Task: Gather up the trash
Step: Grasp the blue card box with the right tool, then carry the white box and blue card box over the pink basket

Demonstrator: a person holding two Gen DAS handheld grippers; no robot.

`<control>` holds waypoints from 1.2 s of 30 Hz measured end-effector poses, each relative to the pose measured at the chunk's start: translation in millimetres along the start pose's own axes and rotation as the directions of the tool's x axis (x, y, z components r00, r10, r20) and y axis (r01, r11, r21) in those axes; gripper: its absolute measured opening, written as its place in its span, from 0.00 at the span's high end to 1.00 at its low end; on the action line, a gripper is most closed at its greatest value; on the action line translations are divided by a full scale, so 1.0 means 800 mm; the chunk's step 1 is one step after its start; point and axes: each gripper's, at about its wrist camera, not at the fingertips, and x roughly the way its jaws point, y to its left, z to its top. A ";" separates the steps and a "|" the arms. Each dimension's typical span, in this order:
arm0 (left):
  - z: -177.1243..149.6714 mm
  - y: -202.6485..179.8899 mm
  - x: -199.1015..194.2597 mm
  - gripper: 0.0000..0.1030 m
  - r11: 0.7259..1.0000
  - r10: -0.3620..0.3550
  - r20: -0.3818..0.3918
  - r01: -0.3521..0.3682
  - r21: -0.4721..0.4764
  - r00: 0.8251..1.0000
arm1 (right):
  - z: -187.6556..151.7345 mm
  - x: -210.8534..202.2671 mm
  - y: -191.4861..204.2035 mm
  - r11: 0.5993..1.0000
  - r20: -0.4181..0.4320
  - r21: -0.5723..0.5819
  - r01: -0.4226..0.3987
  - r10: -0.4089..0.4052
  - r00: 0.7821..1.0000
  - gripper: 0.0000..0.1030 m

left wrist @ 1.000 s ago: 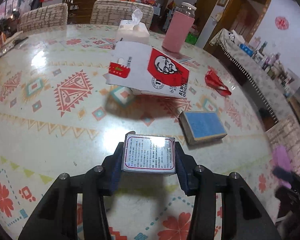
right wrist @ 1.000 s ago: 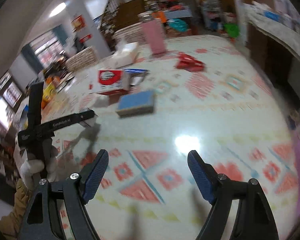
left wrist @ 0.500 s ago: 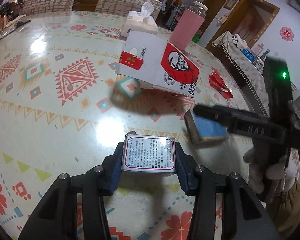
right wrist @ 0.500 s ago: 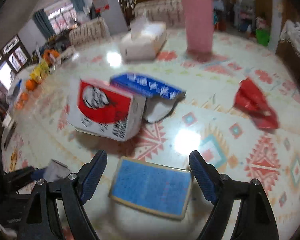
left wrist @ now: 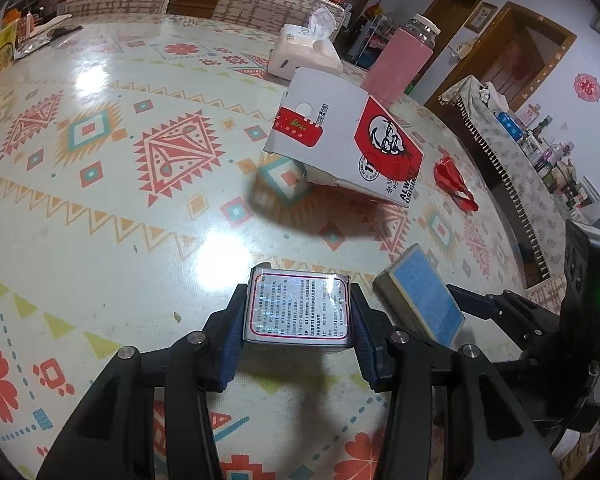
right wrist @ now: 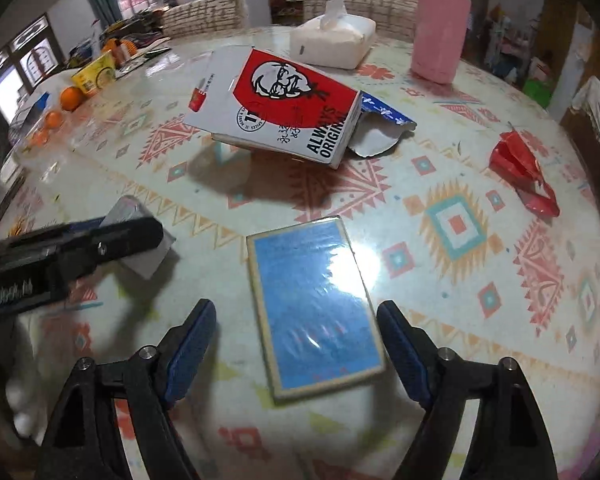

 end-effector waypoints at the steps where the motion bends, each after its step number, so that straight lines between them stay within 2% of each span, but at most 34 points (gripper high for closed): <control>1: 0.000 -0.001 0.000 0.55 1.000 0.004 0.000 -0.004 0.006 1.000 | 0.000 0.003 -0.001 1.000 0.001 0.008 0.015 -0.015 1.000 0.23; 3: 0.001 -0.002 0.001 0.55 1.000 0.008 -0.002 -0.008 0.014 1.000 | -0.001 0.002 0.005 0.998 0.019 0.006 0.068 -0.068 0.997 0.41; 4: 0.001 -0.002 0.001 0.55 1.000 0.006 -0.004 -0.006 0.016 1.000 | -0.003 -0.001 0.006 0.996 0.023 0.012 0.083 -0.083 0.996 0.43; 6: 0.000 -0.004 0.002 0.55 1.000 -0.001 -0.009 0.001 0.022 1.000 | -0.010 -0.008 0.001 0.997 0.029 0.048 0.052 -0.053 0.998 0.43; 10: -0.001 -0.005 0.002 0.55 1.000 -0.006 -0.010 0.007 0.026 1.000 | -0.035 -0.024 -0.006 0.994 0.051 0.098 0.053 -0.058 0.997 0.43; 14: -0.002 -0.006 -0.002 0.55 1.000 0.006 0.008 -0.006 0.029 1.000 | -0.080 -0.059 -0.024 0.981 0.083 0.195 0.025 -0.042 0.996 0.43; 18: -0.003 -0.008 -0.003 0.55 0.999 0.013 0.016 -0.014 0.037 1.000 | -0.128 -0.097 -0.044 0.959 0.129 0.282 0.022 -0.060 0.990 0.43; 24: -0.009 -0.016 -0.005 0.55 0.998 0.027 0.034 -0.029 0.061 0.999 | -0.197 -0.163 -0.073 0.920 0.202 0.391 0.033 -0.121 0.972 0.43; 30: -0.020 -0.034 -0.008 0.55 0.990 0.070 0.065 -0.077 0.115 0.995 | -0.253 -0.221 -0.091 0.885 0.273 0.461 0.057 -0.202 0.940 0.43; 36: -0.050 -0.076 -0.040 0.55 0.983 0.014 0.072 -0.027 0.184 0.997 | -0.289 -0.256 -0.108 0.866 0.321 0.498 0.048 -0.235 0.917 0.43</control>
